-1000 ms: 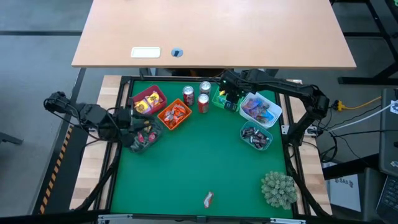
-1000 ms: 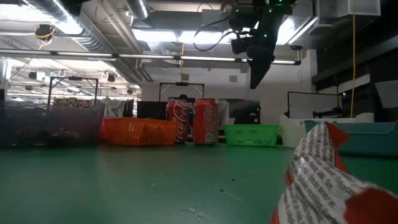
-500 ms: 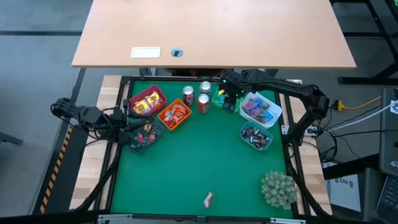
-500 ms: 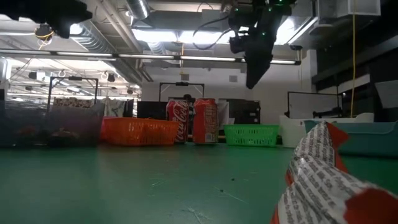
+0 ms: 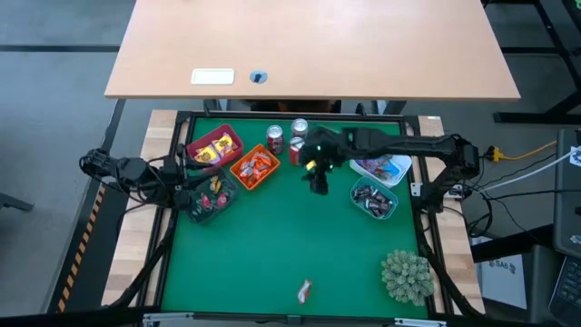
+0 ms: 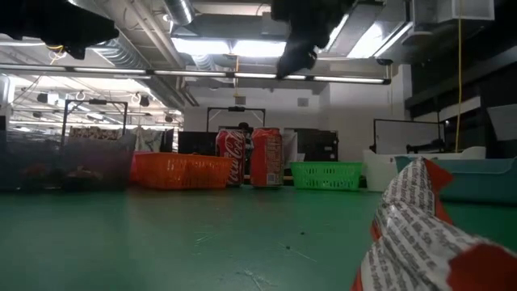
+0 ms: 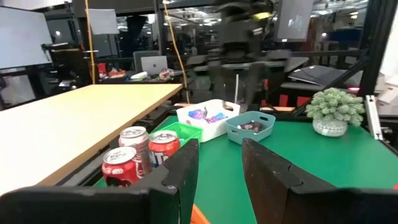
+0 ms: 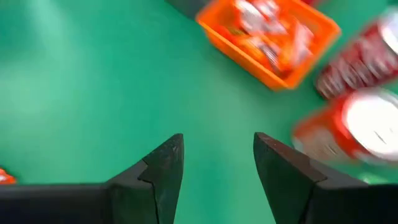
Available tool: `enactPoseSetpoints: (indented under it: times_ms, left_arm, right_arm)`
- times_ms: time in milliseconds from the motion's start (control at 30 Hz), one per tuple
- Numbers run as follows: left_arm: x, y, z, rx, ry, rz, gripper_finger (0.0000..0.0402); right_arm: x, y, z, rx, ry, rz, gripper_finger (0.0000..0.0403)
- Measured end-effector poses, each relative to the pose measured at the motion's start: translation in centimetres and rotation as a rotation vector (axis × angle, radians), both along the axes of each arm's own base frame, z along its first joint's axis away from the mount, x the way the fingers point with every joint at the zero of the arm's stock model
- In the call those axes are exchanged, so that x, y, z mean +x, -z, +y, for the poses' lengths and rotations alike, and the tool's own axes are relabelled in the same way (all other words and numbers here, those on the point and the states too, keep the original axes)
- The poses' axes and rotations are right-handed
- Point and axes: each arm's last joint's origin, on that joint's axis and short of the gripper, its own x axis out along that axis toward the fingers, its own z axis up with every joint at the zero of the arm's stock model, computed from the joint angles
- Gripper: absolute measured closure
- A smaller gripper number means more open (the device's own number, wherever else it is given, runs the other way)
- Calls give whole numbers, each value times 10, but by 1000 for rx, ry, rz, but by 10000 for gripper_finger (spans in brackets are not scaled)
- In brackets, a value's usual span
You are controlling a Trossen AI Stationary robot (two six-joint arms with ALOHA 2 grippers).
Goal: Sort candy
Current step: Put the orange chocolate into the orange bin
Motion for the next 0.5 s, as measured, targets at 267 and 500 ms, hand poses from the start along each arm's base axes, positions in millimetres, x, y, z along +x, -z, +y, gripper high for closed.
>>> enactPoseSetpoints:
  times_ms: [267,500]
  left_arm:
    - [1,-4,3,59,8,-27,288]
    - [2,2,6,80,10,37,288]
  right_arm:
    - [11,-7,53,-7,-149,-115,210]
    - [11,-12,103,1,-284,-187,210]
